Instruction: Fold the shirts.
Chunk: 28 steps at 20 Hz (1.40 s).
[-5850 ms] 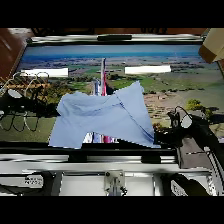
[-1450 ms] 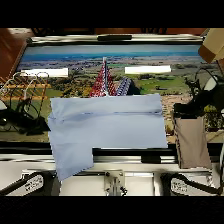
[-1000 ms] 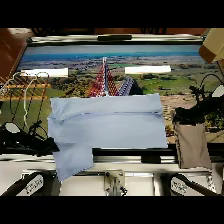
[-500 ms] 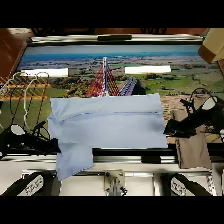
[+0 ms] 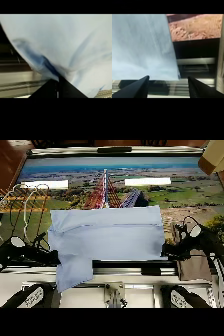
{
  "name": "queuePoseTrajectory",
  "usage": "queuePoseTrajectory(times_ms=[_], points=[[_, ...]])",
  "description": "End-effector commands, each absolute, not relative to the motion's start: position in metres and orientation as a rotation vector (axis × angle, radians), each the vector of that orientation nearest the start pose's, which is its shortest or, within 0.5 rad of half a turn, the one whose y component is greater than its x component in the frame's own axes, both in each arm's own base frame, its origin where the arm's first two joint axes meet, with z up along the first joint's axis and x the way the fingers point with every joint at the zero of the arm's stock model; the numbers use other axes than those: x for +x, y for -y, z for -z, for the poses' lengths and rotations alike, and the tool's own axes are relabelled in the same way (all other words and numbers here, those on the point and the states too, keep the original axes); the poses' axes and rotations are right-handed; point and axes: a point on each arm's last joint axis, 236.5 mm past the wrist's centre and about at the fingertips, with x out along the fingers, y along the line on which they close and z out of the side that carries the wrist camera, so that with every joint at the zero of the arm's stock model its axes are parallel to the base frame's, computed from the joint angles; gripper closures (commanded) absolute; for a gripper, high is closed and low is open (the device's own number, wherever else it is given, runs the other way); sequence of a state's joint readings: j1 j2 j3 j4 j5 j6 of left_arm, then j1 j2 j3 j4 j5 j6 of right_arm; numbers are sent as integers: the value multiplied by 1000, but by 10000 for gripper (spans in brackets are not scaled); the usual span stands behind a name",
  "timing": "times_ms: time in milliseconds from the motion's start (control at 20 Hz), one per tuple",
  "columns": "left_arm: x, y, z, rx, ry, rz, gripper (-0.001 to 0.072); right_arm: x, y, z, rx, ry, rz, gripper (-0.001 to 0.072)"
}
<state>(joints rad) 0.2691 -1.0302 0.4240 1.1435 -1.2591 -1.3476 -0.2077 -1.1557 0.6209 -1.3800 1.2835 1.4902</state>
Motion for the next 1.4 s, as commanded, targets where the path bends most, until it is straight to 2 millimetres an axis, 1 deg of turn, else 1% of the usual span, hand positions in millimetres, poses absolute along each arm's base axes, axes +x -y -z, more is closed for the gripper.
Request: queuePoseTrajectory(times_ms=[0,50,150,200,250,300,350,400,500,600,650,700,750,850,950,1000,1100,1150,1200,1300,1350], points=[[164,52,108,-546,-1704,165,671,194,-8,114,356,-1770,14,119],[165,53,108,-549,-1699,165,671,195,-15,116,353,-1775,-4,210],[166,53,108,-552,-1696,165,671,200,-23,116,323,-1758,-18,416],[167,53,107,-547,-1694,170,671,201,-25,115,303,-1753,-28,545],[169,53,102,-531,-1692,194,671,205,-25,111,284,-1744,-33,634],[174,52,94,-513,-1688,222,671,214,-25,103,266,-1709,-49,634],[182,51,84,-489,-1670,249,671,228,-25,90,234,-1645,-86,635],[195,47,72,-456,-1629,270,671,244,-22,75,188,-1572,-117,635],[234,36,40,-396,-1492,263,672,283,-14,41,141,-1397,-105,635],[279,22,12,-362,-1344,220,672,323,-4,17,158,-1244,-40,636],[303,14,1,-371,-1276,181,672,341,-3,8,177,-1189,-29,636],[323,13,-8,-392,-1229,175,672,359,-6,2,174,-1151,-37,636],[339,15,-13,-422,-1203,188,672,376,-10,0,149,-1130,-47,636],[370,21,-16,-469,-1185,229,671,410,-17,2,84,-1116,-67,635],[400,22,-15,-504,-1178,249,671,441,-23,13,59,-1119,-75,635],[413,22,-14,-516,-1176,257,671,453,-23,20,77,-1128,-65,635],[429,19,-5,-537,-1193,247,671,472,-22,33,109,-1145,-42,635],[433,18,5,-554,-1213,239,671,476,-22,40,112,-1155,-40,634],[434,18,17,-570,-1240,233,671,477,-22,48,117,-1171,-36,635],[431,19,38,-605,-1297,223,671,468,-17,65,114,-1235,-8,634],[430,19,44,-637,-1318,201,666,462,-15,71,100,-1264,-2,627]])
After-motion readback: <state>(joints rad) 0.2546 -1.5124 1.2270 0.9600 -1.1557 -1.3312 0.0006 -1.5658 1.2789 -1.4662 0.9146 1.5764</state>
